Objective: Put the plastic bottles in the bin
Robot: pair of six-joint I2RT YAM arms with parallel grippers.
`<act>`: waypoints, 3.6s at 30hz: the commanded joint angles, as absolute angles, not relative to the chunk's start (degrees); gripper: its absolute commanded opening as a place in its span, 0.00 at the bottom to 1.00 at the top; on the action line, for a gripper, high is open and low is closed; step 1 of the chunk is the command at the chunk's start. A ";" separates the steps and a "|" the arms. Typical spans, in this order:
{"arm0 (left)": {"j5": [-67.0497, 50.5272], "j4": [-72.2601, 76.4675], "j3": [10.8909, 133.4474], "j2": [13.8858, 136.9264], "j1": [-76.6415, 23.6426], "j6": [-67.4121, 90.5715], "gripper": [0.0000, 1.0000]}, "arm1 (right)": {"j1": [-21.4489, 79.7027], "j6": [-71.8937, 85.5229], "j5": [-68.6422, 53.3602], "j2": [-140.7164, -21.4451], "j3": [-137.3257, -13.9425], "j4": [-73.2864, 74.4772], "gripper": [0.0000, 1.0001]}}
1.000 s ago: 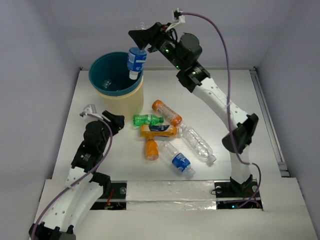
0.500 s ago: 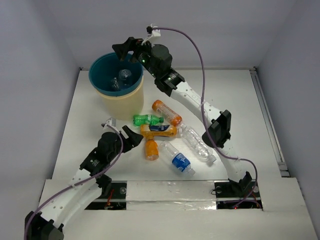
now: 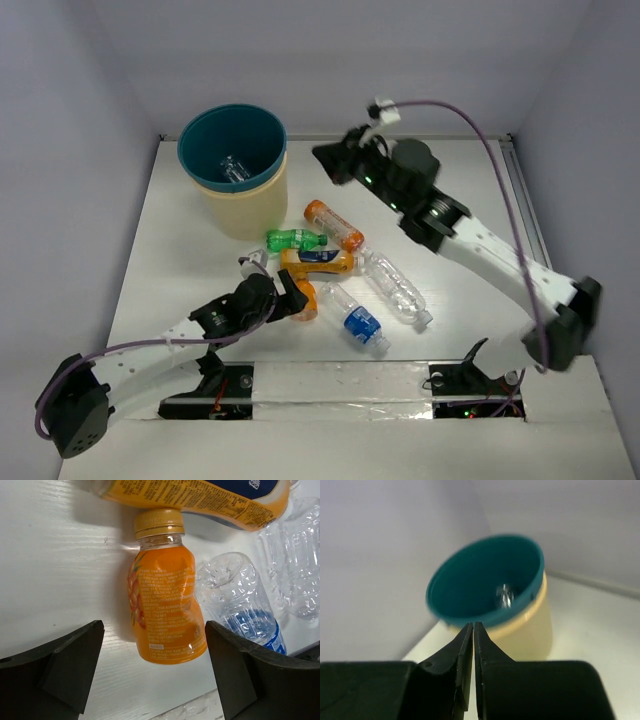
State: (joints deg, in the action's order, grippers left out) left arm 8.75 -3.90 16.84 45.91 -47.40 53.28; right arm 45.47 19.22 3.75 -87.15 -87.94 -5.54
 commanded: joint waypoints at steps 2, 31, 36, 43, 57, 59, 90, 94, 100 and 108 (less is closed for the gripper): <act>14.59 -0.35 19.16 48.51 -50.00 56.16 0.80 | 45.70 21.88 -1.65 -70.98 -65.61 -6.51 0.12; 16.44 -16.85 24.69 36.15 -55.28 61.43 0.22 | 53.17 25.93 -3.61 -78.48 -42.00 5.36 1.00; 17.83 -25.04 28.73 28.84 -55.81 62.40 0.21 | 55.37 25.75 -3.25 -82.96 -43.68 5.36 0.99; 26.36 -29.97 46.18 32.48 -55.81 53.19 0.22 | 57.48 26.63 -1.76 -84.91 -44.03 5.36 0.79; 36.66 -15.20 81.11 63.52 -41.79 27.96 0.28 | 58.54 30.67 -3.87 -65.23 -39.03 0.53 0.54; 36.12 -14.24 84.19 68.35 -37.20 26.38 0.28 | 58.54 31.02 -3.78 -61.90 -38.59 -1.30 0.53; 16.09 -10.63 40.01 32.28 -21.88 39.55 0.73 | 52.12 20.74 4.57 -85.65 -93.13 -8.79 0.47; 15.65 -13.87 34.55 23.13 -21.88 40.69 0.70 | 51.60 20.75 6.49 -96.98 -106.76 -10.46 0.48; 12.04 -14.24 31.55 14.07 -22.41 41.48 0.70 | 48.70 22.93 10.19 -115.81 -131.72 -9.49 0.48; 8.35 -10.73 28.04 15.37 -22.41 42.19 0.70 | 46.14 25.14 13.10 -132.69 -145.28 -15.73 0.49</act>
State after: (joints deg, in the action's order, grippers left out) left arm 11.29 -14.28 29.52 13.43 -22.13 41.54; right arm 46.78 24.03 11.05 -130.98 -140.86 -8.99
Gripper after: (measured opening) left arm 0.699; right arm 0.649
